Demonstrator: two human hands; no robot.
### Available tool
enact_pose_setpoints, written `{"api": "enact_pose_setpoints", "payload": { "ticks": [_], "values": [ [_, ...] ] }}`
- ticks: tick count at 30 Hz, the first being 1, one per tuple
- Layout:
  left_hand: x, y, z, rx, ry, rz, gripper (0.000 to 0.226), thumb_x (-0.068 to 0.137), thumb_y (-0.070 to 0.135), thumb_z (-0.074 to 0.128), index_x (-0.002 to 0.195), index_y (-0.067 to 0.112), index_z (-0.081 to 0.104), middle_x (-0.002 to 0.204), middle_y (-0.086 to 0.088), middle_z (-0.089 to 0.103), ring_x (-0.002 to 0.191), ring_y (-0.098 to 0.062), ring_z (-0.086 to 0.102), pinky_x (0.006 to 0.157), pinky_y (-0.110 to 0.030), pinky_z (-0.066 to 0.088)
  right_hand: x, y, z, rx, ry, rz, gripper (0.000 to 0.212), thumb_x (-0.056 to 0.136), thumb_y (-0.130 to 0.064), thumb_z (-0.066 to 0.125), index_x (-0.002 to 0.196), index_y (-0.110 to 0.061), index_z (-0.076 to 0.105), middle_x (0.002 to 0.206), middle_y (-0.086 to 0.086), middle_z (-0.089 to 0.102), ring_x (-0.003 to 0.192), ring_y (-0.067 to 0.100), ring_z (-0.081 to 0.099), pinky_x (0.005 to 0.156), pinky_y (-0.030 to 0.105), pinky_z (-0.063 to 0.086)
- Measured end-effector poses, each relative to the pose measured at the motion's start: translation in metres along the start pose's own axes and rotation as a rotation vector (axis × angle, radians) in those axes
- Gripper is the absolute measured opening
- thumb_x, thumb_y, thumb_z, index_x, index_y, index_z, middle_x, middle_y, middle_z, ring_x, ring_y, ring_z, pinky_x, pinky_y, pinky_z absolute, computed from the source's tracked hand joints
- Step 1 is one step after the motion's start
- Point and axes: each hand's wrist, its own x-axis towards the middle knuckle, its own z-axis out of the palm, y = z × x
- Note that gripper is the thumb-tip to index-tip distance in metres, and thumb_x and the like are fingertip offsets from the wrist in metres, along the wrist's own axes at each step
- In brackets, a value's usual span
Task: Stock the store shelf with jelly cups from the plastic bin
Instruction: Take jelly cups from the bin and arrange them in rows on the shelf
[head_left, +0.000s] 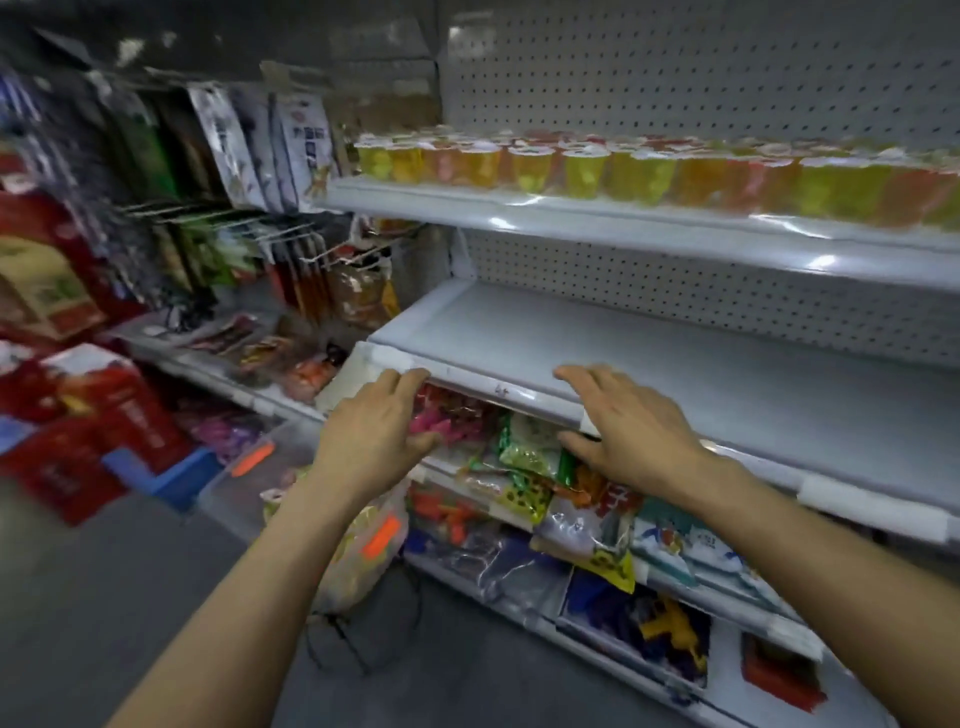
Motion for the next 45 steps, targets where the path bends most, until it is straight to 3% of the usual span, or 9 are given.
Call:
{"api": "enact_pose_setpoints", "payload": {
  "ticks": [7, 14, 22, 26, 31, 34, 38, 40, 45],
  "values": [
    [0.008, -0.155, 0.020, 0.034, -0.085, -0.243, 0.056, 0.091, 0.052, 0.057, 0.138, 0.027, 0.041, 0.129, 0.002, 0.052, 0.113, -0.022, 0.057, 0.075, -0.037, 0.053, 0.126, -0.116, 0.074, 0.042, -0.080, -0.135, 0.056, 0.093, -0.049, 0.048, 0.143, -0.029, 0.030, 0.138, 0.000, 0.046, 0.123, 0.023, 0.048, 0.089, 0.037, 0.045],
    [0.038, -0.297, 0.058, 0.027, -0.198, -0.320, 0.057, 0.091, 0.052, 0.056, 0.139, 0.027, 0.040, 0.132, 0.000, 0.052, 0.115, -0.024, 0.057, 0.078, -0.037, 0.049, 0.239, -0.211, 0.162, 0.113, -0.221, -0.173, 0.058, 0.092, -0.041, 0.051, 0.144, -0.026, 0.030, 0.138, 0.003, 0.044, 0.123, 0.026, 0.048, 0.088, 0.039, 0.048],
    [0.051, -0.403, 0.134, -0.021, -0.383, -0.485, 0.057, 0.091, 0.051, 0.056, 0.140, 0.026, 0.041, 0.137, -0.001, 0.050, 0.120, -0.027, 0.054, 0.088, -0.041, 0.050, 0.326, -0.263, 0.263, 0.172, -0.388, -0.202, 0.054, 0.092, -0.036, 0.053, 0.140, -0.023, 0.035, 0.139, 0.004, 0.043, 0.124, 0.027, 0.048, 0.089, 0.042, 0.049],
    [0.055, -0.437, 0.193, -0.166, -0.523, -0.613, 0.054, 0.091, 0.050, 0.058, 0.137, 0.025, 0.046, 0.136, 0.000, 0.052, 0.119, -0.025, 0.055, 0.094, -0.041, 0.049, 0.359, -0.275, 0.331, 0.222, -0.543, -0.232, 0.042, 0.089, -0.032, 0.055, 0.129, -0.022, 0.048, 0.126, 0.008, 0.049, 0.118, 0.029, 0.051, 0.088, 0.042, 0.050],
    [0.069, -0.464, 0.285, -0.424, -0.621, -0.790, 0.056, 0.088, 0.040, 0.066, 0.137, 0.018, 0.050, 0.138, -0.007, 0.053, 0.123, -0.024, 0.052, 0.102, -0.032, 0.043, 0.389, -0.294, 0.432, 0.314, -0.726, -0.168, 0.045, 0.087, -0.030, 0.061, 0.130, -0.025, 0.049, 0.133, 0.007, 0.050, 0.122, 0.027, 0.051, 0.094, 0.036, 0.047],
    [0.082, -0.472, 0.341, -0.546, -0.585, -0.977, 0.054, 0.090, 0.034, 0.065, 0.138, 0.014, 0.049, 0.137, -0.010, 0.053, 0.126, -0.031, 0.049, 0.106, -0.039, 0.040, 0.398, -0.303, 0.495, 0.368, -0.806, -0.098, 0.051, 0.087, -0.026, 0.061, 0.136, -0.027, 0.044, 0.136, 0.008, 0.048, 0.123, 0.028, 0.049, 0.096, 0.037, 0.046],
    [0.082, -0.487, 0.441, -0.657, -0.392, -1.229, 0.072, 0.071, 0.065, 0.064, 0.129, 0.024, 0.055, 0.126, -0.005, 0.061, 0.116, -0.028, 0.058, 0.101, -0.047, 0.047, 0.404, -0.320, 0.564, 0.461, -0.846, 0.069, 0.049, 0.083, -0.029, 0.063, 0.129, -0.020, 0.049, 0.129, 0.011, 0.055, 0.119, 0.032, 0.053, 0.096, 0.042, 0.048],
    [0.072, -0.493, 0.497, -0.689, -0.318, -1.330, 0.071, 0.063, 0.068, 0.063, 0.121, 0.027, 0.060, 0.117, -0.003, 0.064, 0.109, -0.025, 0.062, 0.096, -0.045, 0.050, 0.402, -0.328, 0.602, 0.530, -0.856, 0.197, 0.053, 0.078, -0.032, 0.067, 0.127, -0.016, 0.053, 0.126, 0.012, 0.060, 0.118, 0.034, 0.056, 0.095, 0.041, 0.050],
    [0.077, -0.483, 0.506, -0.857, -0.050, -1.556, 0.059, 0.054, 0.062, 0.075, 0.104, 0.033, 0.061, 0.099, 0.010, 0.068, 0.089, -0.016, 0.067, 0.083, -0.044, 0.058, 0.397, -0.350, 0.646, 0.662, -0.751, 0.535, 0.081, 0.074, -0.032, 0.077, 0.139, -0.006, 0.036, 0.139, 0.016, 0.048, 0.129, 0.035, 0.046, 0.103, 0.041, 0.043]
  ]
}}
